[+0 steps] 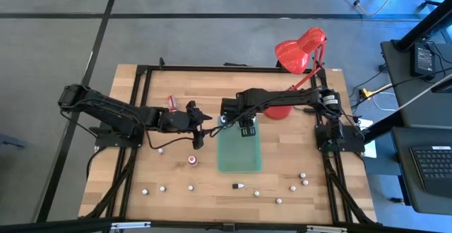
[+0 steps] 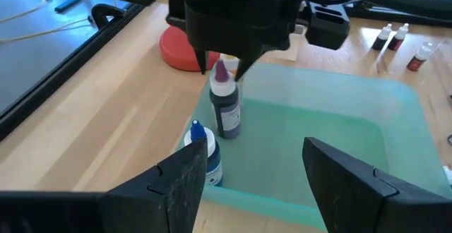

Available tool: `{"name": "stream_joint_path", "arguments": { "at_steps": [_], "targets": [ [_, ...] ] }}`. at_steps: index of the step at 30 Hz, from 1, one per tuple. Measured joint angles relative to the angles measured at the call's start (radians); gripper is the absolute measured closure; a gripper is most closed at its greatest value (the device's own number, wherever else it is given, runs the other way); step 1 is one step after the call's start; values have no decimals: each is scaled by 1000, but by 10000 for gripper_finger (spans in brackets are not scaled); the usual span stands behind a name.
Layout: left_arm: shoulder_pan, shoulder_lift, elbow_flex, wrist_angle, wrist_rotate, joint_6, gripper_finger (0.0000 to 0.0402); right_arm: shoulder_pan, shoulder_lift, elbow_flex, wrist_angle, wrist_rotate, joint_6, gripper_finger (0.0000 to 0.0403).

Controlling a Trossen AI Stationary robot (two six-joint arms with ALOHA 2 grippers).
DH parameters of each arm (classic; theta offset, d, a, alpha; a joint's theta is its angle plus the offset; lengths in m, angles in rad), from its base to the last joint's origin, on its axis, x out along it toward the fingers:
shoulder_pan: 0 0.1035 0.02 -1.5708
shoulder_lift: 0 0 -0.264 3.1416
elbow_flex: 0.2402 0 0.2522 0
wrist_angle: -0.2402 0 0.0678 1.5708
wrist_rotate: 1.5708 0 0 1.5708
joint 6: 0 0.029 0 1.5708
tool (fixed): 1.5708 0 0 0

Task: Pick & Place food coloring
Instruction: Put the large violet food coloring bottle into the green bin, then put the large pink food coloring bottle into the green bin

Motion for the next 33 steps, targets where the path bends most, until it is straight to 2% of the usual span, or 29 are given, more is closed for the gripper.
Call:
{"name": "stream_joint_path", "arguments": {
  "at_steps": [3,8,15,23,29,33],
  "targets": [
    [0,0,0,-3,0,18,176,1,-6,-1,-7,55,1,235],
    [0,0,1,-9,-3,31,173,16,-78,0,-3,-31,4,239],
    [0,0,1,-109,-26,28,174,68,-250,-34,1,-16,121,238],
    [0,1,2,-136,74,31,175,190,-509,-338,237,200,243,238],
    [0,1,58,-135,277,135,171,237,-639,-543,389,213,301,238],
    [-1,1,73,-106,343,211,171,239,-667,-642,459,218,319,238]
  ]
}}
